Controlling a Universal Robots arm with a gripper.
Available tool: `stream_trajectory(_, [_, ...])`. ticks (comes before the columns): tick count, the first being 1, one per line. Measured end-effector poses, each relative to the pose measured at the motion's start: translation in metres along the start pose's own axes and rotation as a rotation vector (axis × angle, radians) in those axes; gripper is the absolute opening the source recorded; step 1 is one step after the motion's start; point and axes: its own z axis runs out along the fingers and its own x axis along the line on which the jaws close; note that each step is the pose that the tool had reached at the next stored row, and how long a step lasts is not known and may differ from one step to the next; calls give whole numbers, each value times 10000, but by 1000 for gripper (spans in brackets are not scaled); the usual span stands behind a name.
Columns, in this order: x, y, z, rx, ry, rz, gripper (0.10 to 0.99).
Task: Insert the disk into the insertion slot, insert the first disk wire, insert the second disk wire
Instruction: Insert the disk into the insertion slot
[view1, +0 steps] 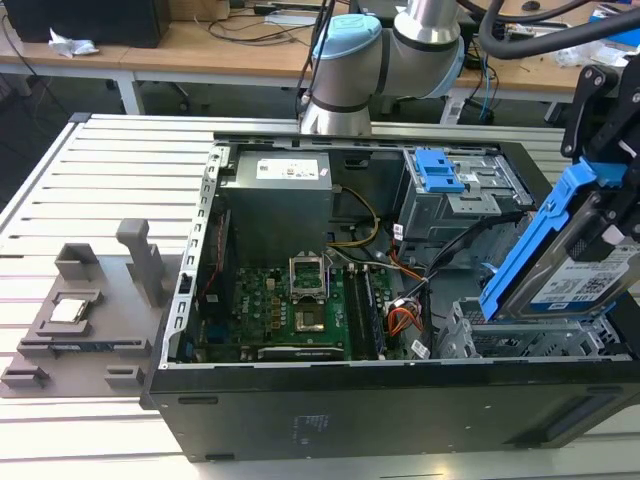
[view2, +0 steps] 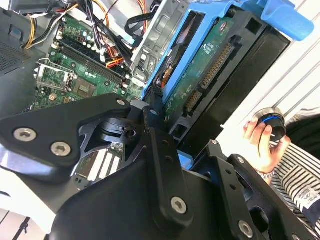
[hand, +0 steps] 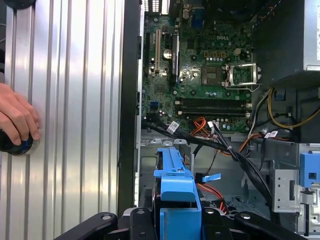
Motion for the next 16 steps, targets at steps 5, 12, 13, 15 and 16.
stream_trajectory(5, [0,-1,26,0,0,0,361])
stream_trajectory(12, [0,-4,90,0,1,0,361])
stream_trajectory(13, [0,-4,94,0,1,0,361])
stream_trajectory(15, [-8,-5,109,0,-1,-1,361])
stream_trajectory(16, [-17,-6,114,1,0,-1,361])
